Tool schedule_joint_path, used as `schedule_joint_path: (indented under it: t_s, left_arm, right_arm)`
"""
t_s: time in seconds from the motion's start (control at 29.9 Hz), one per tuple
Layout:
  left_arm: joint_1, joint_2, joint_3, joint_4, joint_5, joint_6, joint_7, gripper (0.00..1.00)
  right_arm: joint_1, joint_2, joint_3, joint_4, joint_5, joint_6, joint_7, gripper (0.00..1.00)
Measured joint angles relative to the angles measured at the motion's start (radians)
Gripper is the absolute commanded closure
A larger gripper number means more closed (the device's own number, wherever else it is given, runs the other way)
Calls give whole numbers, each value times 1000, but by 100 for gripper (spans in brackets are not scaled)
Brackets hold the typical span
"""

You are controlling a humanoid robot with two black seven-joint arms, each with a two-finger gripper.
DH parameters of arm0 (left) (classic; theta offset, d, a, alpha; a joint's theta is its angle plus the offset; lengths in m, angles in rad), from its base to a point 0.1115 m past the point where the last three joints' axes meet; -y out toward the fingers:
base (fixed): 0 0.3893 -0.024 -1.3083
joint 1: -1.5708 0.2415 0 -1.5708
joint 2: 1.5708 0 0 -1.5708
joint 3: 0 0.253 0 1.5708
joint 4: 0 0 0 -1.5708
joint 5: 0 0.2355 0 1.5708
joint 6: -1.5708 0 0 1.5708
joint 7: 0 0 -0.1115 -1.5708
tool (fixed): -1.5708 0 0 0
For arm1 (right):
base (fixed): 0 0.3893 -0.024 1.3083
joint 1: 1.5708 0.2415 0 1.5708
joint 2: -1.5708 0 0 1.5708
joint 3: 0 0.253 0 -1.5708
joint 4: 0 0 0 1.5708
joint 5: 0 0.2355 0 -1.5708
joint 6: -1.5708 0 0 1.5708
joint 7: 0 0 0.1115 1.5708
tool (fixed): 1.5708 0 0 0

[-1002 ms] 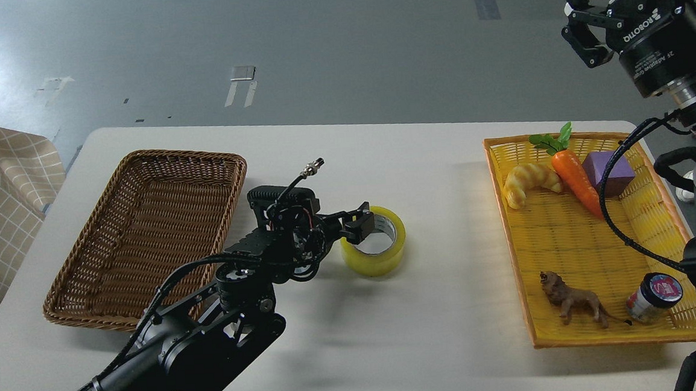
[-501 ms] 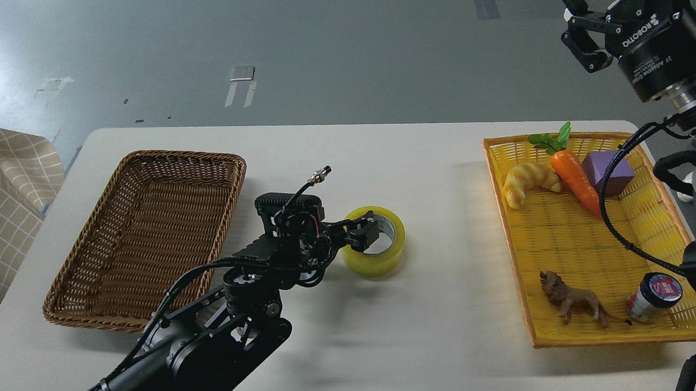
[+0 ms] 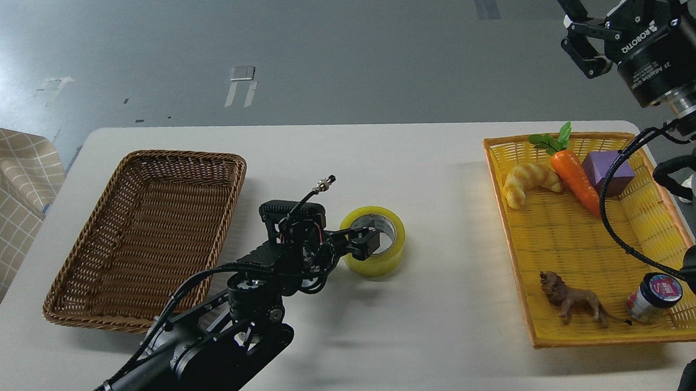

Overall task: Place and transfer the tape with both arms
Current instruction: 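Grasp the tape roll's rim with the left gripper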

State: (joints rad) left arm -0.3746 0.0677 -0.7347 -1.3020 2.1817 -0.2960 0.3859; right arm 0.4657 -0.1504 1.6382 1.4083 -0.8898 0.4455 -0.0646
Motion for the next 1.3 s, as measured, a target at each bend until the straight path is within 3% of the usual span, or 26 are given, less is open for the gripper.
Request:
schedule_joint_path:
  t_s: [0.33,0.47,0.8,0.97,1.04,1.2,1.3]
  left_arm:
    - [-4,-1,25,18,0,0,-26,12]
    - [-4,-1,27,20,0,0,-30,20]
    - [-3,0,28,33,0,-2,-32,22]
    - [-4,6,28,36,0,-2,-32,45]
    - [-4,8,28,37,0,-3,-32,61]
    - [-5,9,28,38,0,-4,-32,63]
    - [-5,10,28,39,0,-5,-31,71]
  right_arm:
    - [-21,0,0,0,1,1,0,0]
    - [-26,0,0,0,1,1,0,0]
    - [-41,0,2,6,1,0,0,0]
    - [-44,0,3,8,1,-1,0,0]
    - [-47,-2,3,8,1,-2,0,0]
    - [-53,-3,3,7,1,-6,1,0]
    - [-54,-3,2,5,1,-8,2,0]
